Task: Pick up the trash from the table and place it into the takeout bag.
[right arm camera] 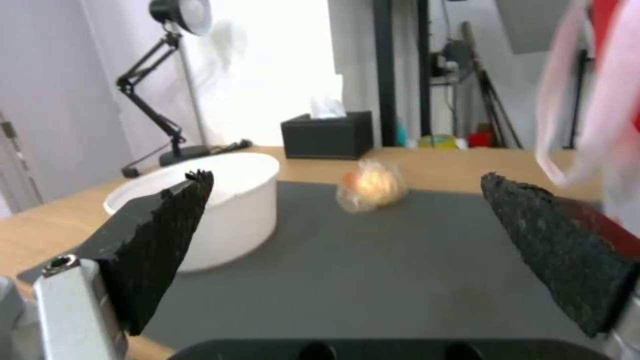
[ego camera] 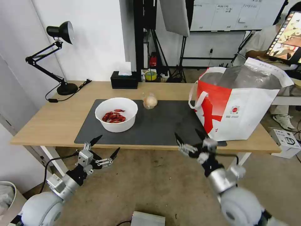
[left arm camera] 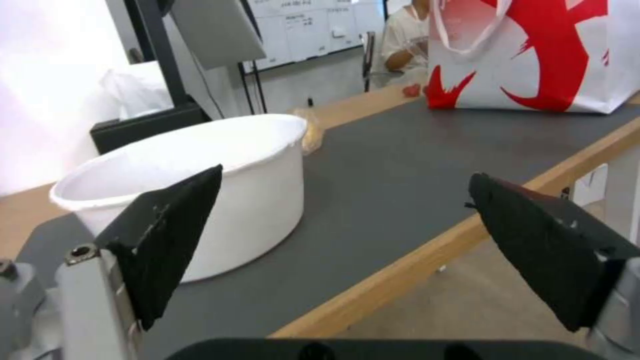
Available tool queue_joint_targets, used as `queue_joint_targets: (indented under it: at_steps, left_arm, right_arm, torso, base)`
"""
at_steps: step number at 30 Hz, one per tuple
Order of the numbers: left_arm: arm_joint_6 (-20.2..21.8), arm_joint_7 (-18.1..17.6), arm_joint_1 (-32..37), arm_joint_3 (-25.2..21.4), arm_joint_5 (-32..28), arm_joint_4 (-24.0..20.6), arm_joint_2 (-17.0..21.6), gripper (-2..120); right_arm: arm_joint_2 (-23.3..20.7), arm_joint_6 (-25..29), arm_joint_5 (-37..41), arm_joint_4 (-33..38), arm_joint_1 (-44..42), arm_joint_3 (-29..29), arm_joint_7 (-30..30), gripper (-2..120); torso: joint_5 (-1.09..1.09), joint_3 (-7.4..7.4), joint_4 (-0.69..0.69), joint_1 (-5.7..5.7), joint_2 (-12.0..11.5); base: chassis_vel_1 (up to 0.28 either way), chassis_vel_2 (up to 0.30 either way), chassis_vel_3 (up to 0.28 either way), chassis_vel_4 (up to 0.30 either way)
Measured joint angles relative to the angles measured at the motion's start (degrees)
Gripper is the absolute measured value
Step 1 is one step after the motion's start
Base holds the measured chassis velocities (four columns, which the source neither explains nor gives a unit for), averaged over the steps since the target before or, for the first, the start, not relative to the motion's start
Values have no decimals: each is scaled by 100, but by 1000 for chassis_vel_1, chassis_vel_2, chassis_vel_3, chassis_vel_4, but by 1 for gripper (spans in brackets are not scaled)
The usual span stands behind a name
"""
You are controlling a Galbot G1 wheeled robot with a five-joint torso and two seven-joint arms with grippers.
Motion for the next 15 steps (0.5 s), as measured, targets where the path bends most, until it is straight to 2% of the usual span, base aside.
queue_joint_targets:
  at_steps: [7,10,11,13,14,15]
  left_arm:
    - [15,-8,-201,217,-70,155,150,100]
    - [7,1,-151,153,-85,195,160,100]
    - [7,1,-151,153,-85,195,160,100]
    - [5,-2,-140,133,-104,198,161,100]
    - [5,-2,-140,133,-104,198,161,100]
    - [7,-5,-136,129,-109,199,160,100]
  right_arm:
    - [-203,-418,462,-644,1180,-420,19,100]
    - [-124,-721,428,-1235,2084,-1148,165,100]
    - [-124,-721,428,-1235,2084,-1148,165,100]
    - [79,-864,392,-1632,2623,-1629,326,100]
    - [79,-864,392,-1632,2623,-1629,326,100]
    - [240,-947,391,-1892,3004,-1875,439,100]
  torso:
    - [-2,0,-2,0,0]
    - [-1,0,1,0,0]
    - [-1,0,1,0,0]
    - [2,0,0,0,-1]
    - [2,0,0,0,-1]
    - [0,0,0,0,-1]
  base:
    - [0,0,0,0]
    - [0,0,0,0]
    - [0,0,0,0]
    - [0,0,0,0]
    - [0,0,0,0]
    - [0,0,0,0]
